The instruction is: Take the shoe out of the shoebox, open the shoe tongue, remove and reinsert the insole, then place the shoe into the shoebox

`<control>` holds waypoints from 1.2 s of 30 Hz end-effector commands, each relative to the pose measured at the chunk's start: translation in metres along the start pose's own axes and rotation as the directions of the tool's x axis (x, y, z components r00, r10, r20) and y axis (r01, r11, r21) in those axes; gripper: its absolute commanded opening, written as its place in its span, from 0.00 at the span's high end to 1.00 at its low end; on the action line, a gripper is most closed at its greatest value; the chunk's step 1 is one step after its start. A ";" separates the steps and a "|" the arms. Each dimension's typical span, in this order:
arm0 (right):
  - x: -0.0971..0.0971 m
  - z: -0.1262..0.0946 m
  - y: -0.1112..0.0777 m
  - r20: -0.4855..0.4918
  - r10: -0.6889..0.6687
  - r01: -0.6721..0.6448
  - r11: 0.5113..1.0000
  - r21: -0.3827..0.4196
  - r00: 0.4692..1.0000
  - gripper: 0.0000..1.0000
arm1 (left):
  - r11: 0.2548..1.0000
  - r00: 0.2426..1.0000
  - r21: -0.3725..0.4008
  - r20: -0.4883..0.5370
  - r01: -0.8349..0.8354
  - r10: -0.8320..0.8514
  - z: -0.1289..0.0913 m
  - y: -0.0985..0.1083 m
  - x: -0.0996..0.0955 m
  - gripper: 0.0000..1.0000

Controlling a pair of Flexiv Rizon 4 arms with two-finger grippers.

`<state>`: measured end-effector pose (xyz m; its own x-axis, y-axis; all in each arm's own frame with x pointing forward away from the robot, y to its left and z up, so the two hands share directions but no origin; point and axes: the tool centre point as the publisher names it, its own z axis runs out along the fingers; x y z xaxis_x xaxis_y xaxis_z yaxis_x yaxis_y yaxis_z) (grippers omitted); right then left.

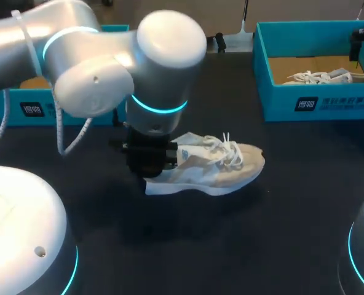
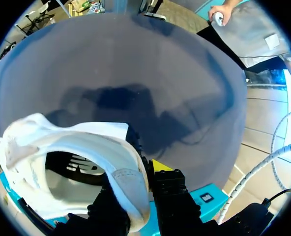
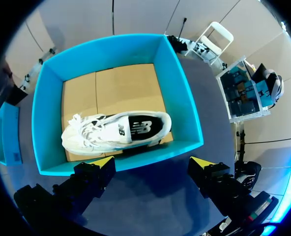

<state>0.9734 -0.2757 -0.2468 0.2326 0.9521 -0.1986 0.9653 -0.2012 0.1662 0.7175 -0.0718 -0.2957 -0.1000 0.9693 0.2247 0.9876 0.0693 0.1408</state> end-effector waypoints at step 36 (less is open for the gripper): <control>0.000 0.000 -0.001 -0.001 0.000 0.000 1.000 -0.002 1.000 0.00 | 0.995 0.996 0.044 -0.038 -0.085 0.087 0.087 0.018 -0.037 0.05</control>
<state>0.9734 -0.2757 -0.2468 0.2326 0.9521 -0.1985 0.9653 -0.2012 0.1662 0.7501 -0.0851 -0.3871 -0.0210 0.9620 0.2721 0.9969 -0.0005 0.0787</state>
